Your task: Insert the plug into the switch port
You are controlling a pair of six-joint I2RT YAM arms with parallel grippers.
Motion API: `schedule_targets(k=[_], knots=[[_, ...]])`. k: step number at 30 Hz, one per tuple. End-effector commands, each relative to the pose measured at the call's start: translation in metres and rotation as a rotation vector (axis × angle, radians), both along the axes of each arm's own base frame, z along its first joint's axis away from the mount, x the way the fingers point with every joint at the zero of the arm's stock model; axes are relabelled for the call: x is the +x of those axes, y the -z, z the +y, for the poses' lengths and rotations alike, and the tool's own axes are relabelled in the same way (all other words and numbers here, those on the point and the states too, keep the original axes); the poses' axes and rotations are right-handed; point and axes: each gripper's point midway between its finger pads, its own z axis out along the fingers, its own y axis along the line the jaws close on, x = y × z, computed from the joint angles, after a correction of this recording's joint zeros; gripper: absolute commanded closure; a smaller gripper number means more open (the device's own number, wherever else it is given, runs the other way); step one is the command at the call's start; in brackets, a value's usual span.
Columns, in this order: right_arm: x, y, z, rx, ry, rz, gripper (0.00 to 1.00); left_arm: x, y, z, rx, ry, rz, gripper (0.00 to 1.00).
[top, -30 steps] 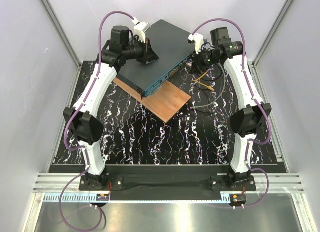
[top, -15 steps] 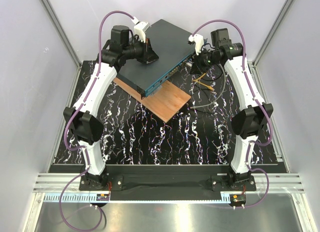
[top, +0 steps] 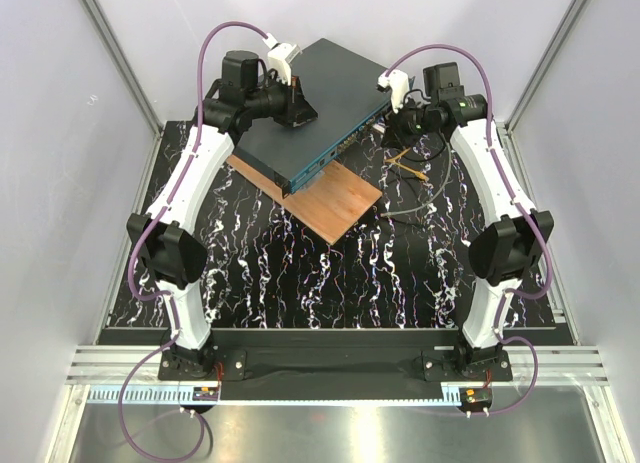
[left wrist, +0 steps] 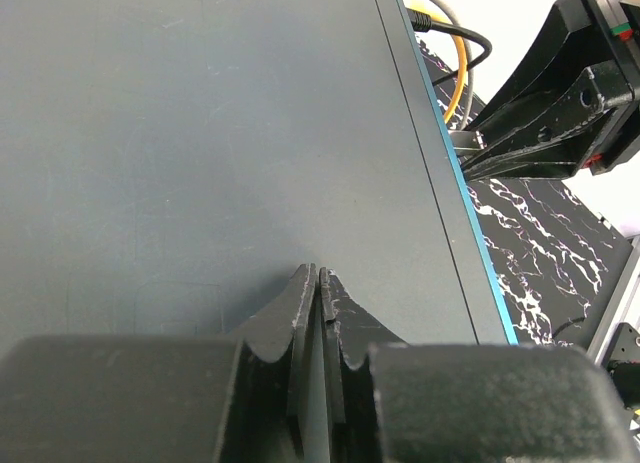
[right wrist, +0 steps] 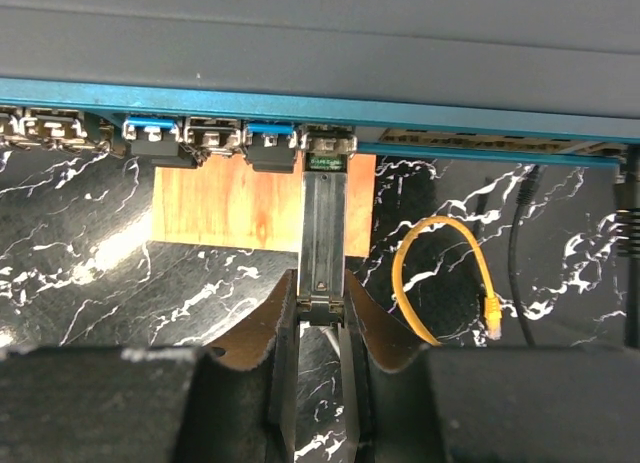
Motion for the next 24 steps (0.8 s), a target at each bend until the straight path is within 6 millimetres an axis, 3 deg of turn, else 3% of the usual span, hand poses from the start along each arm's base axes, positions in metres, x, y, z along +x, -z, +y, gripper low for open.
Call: schedule_targets(k=[1, 9, 24], knots=[[0.019, -0.046, 0.004, 0.02, 0.02, -0.203, 1.0, -0.005, -0.005, 0.001, -0.019, 0.009, 0.011, 0.89], [0.011, -0.047, 0.001, 0.021, 0.024, -0.196, 1.0, -0.003, -0.006, 0.0, -0.021, 0.012, 0.009, 0.9], [-0.011, -0.032, 0.02, 0.038, -0.076, -0.134, 1.0, -0.003, -0.005, 0.001, -0.016, 0.007, 0.01, 0.9]])
